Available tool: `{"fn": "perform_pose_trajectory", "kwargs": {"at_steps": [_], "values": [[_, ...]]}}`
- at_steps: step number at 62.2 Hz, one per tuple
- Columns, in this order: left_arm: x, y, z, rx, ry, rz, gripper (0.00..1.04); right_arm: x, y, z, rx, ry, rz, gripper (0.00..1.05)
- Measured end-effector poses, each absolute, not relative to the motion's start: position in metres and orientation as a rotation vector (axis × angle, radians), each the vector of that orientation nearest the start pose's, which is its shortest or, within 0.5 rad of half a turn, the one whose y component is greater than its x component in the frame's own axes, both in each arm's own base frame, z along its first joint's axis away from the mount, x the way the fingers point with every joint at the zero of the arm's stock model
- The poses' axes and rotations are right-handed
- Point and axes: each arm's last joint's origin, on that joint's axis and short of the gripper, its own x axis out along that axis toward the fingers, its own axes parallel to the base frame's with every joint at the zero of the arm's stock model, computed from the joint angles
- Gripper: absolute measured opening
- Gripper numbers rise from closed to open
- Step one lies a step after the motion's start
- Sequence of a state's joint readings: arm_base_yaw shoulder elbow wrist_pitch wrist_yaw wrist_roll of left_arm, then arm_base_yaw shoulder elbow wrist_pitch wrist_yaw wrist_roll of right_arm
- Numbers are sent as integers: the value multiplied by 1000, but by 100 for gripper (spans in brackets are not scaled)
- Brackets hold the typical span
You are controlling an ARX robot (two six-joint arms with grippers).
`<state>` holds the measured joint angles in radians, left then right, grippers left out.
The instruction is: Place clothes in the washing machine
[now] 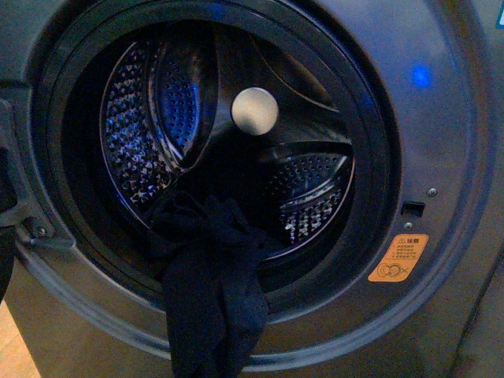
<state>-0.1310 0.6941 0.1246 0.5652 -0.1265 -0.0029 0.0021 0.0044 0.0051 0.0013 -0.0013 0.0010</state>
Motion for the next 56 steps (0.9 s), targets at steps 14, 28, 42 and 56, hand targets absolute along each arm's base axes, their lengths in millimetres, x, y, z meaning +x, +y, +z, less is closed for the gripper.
{"fn": "perform_pose_trajectory", "kwargs": {"at_steps": [14, 28, 42, 56], "values": [[138, -3, 181, -2, 6, -15, 4, 98, 0, 165, 1, -2, 3, 2], [129, 0, 176, -3, 2, -3, 4, 98, 0, 165, 1, -2, 3, 2], [122, 0, 173, -3, -21, -3, 4, 98, 0, 165, 1, -2, 3, 2], [115, 0, 173, -3, -22, -2, 4, 98, 0, 165, 1, -2, 3, 2]]}}
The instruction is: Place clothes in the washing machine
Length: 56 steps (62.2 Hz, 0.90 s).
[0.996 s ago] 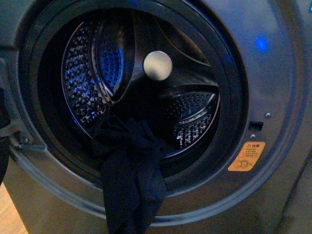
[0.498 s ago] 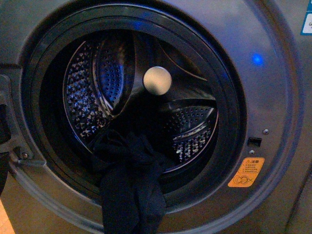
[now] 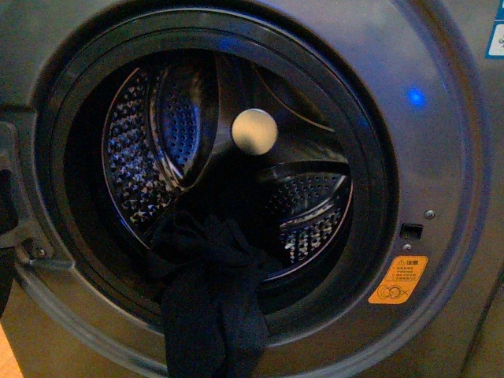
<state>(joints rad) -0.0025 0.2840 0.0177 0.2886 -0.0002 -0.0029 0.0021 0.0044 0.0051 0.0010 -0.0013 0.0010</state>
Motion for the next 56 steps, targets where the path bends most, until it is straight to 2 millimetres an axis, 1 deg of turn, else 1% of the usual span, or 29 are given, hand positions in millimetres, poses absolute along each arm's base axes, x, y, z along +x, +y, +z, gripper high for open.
{"fn": "perform_pose_trajectory", "kwargs": {"at_steps": [18, 21, 25, 34, 37, 39, 42, 46, 47, 48, 49, 53, 56], "values": [[108, 0, 172, -3, -22, -3, 4, 98, 0, 165, 1, -2, 3, 2], [102, 0, 168, -3, 9, -3, 4, 98, 0, 165, 1, -1, 3, 2], [98, 0, 169, -3, -10, -3, 4, 98, 0, 165, 1, -1, 3, 2], [97, 0, 169, -3, -14, -3, 4, 98, 0, 165, 1, -1, 3, 2], [97, 0, 169, -3, -14, -3, 4, 98, 0, 165, 0, -1, 3, 10], [97, 0, 169, -3, -14, -3, 7, 98, 0, 165, 0, -1, 3, 15], [97, 0, 169, -3, -14, -2, 18, 98, 0, 165, 0, -1, 3, 26], [97, 0, 169, -3, -14, -3, 35, 98, 0, 165, 0, -1, 3, 43], [97, 0, 169, -3, -14, -3, 41, 98, 0, 165, 0, -1, 3, 49], [97, 0, 169, -3, -14, -2, 44, 98, 0, 165, 0, -1, 3, 52], [97, 0, 169, -3, -14, -2, 50, 98, 0, 165, 0, -1, 3, 58], [97, 0, 169, -3, -14, -3, 66, 98, 0, 165, 0, -1, 3, 73], [97, 0, 169, -3, -14, -2, 80, 98, 0, 165, 0, -1, 3, 87]]}}
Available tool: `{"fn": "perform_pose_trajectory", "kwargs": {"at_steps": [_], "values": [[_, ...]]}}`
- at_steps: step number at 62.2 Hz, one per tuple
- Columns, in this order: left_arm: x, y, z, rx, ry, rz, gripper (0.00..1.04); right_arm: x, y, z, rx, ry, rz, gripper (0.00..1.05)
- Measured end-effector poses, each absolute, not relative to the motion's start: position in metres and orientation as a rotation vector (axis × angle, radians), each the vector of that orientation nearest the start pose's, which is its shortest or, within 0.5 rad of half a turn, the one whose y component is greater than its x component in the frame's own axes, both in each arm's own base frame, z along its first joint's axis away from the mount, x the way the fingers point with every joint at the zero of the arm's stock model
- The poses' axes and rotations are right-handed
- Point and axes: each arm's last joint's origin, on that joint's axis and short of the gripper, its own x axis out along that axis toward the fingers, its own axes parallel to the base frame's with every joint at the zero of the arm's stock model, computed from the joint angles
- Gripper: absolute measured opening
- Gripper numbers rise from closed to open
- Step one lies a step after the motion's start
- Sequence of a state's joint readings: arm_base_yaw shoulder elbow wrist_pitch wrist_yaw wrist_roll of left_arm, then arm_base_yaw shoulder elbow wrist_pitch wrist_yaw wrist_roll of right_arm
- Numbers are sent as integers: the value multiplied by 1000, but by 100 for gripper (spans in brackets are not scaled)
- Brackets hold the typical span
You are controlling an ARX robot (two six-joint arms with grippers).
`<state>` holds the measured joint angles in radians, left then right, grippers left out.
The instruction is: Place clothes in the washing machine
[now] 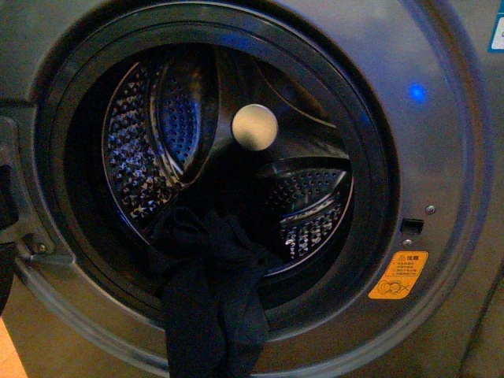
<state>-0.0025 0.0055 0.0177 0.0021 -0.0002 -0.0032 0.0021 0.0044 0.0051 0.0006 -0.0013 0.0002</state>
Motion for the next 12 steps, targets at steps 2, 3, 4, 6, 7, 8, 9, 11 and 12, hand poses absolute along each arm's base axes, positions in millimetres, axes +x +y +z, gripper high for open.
{"fn": "perform_pose_trajectory", "kwargs": {"at_steps": [2, 3, 4, 6, 7, 8, 9, 11, 12], "values": [[97, 0, 169, -3, -14, -3, 87, 98, 0, 165, 0, -1, 3, 94], [97, 0, 169, -3, -14, -3, 92, 98, 0, 165, 0, -1, 3, 97], [97, 0, 169, -3, -14, -3, 94, 98, 0, 165, 1, -1, 3, 99], [97, 0, 169, -3, -14, -3, 99, 98, 0, 165, 1, -1, 3, 98], [97, 0, 169, -2, -14, -3, 100, 98, 0, 165, 1, -1, 3, 97], [97, 0, 169, -2, -14, -3, 99, 98, 0, 165, 0, -1, 3, 97], [97, 0, 169, -2, -14, -3, 99, 98, 0, 165, 0, -1, 3, 97], [97, 0, 169, -3, -14, -2, 98, 98, 0, 165, 1, -1, 3, 97], [97, 0, 169, -3, -14, -2, 98, 98, 0, 165, 1, -1, 3, 97]]}}
